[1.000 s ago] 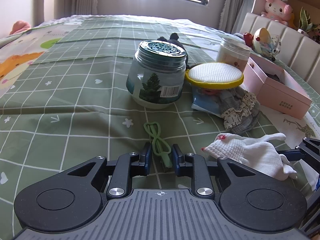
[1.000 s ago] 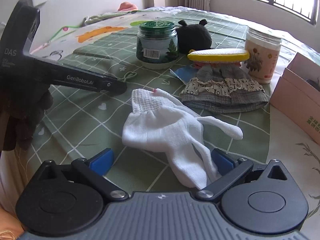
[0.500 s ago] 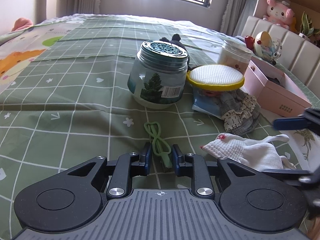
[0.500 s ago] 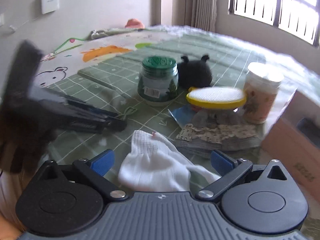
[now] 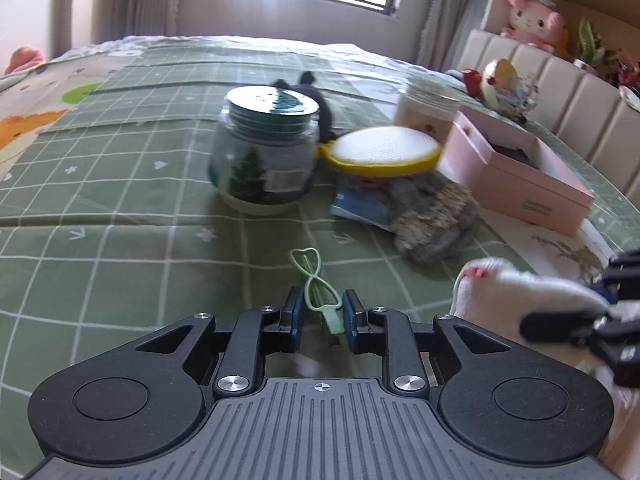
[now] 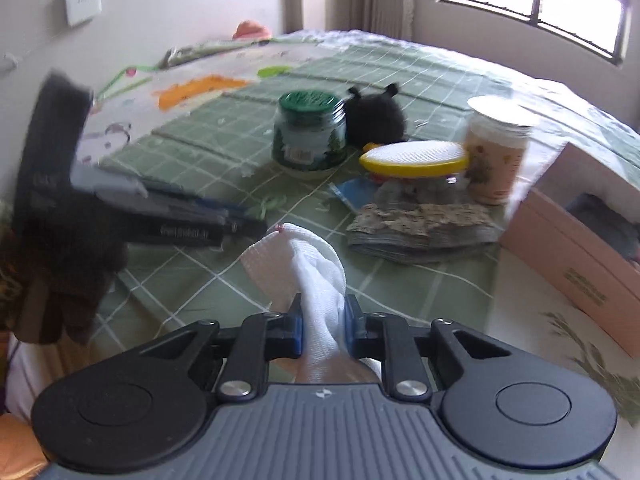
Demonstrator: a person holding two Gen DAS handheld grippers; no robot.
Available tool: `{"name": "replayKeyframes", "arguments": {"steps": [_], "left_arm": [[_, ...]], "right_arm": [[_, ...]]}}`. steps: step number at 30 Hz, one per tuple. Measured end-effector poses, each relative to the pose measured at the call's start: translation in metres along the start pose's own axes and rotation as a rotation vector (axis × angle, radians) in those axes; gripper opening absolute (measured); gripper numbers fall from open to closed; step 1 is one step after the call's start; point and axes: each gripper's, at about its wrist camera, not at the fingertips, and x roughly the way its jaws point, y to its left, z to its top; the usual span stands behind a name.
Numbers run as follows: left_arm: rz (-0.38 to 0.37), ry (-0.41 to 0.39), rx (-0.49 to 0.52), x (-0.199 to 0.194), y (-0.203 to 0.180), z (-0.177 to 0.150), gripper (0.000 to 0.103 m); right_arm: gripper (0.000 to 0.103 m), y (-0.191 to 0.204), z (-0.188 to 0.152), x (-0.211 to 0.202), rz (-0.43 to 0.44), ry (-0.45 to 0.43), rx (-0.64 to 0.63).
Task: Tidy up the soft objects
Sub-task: 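Carry the white sock to the pink box and lower it in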
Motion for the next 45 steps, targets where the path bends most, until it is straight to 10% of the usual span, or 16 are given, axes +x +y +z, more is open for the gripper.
{"name": "replayKeyframes", "arguments": {"steps": [17, 33, 38, 45], "left_arm": [[-0.388, 0.008, 0.175, 0.008, -0.149, 0.031, 0.024], [-0.537, -0.064, 0.055, 0.130, -0.221, 0.206, 0.025], [-0.365, 0.096, 0.151, 0.186, -0.228, 0.187, 0.024], [-0.358, -0.001, 0.080, 0.122, -0.173, 0.174, 0.024]], "right_arm": [[0.018, -0.115, -0.041, -0.110, -0.230, -0.121, 0.314], [0.019, -0.281, 0.101, -0.104, -0.297, -0.251, 0.493], [0.058, -0.318, 0.097, -0.034, -0.241, -0.109, 0.591], [0.066, -0.322, 0.066, -0.038, -0.247, -0.113, 0.628]]}}
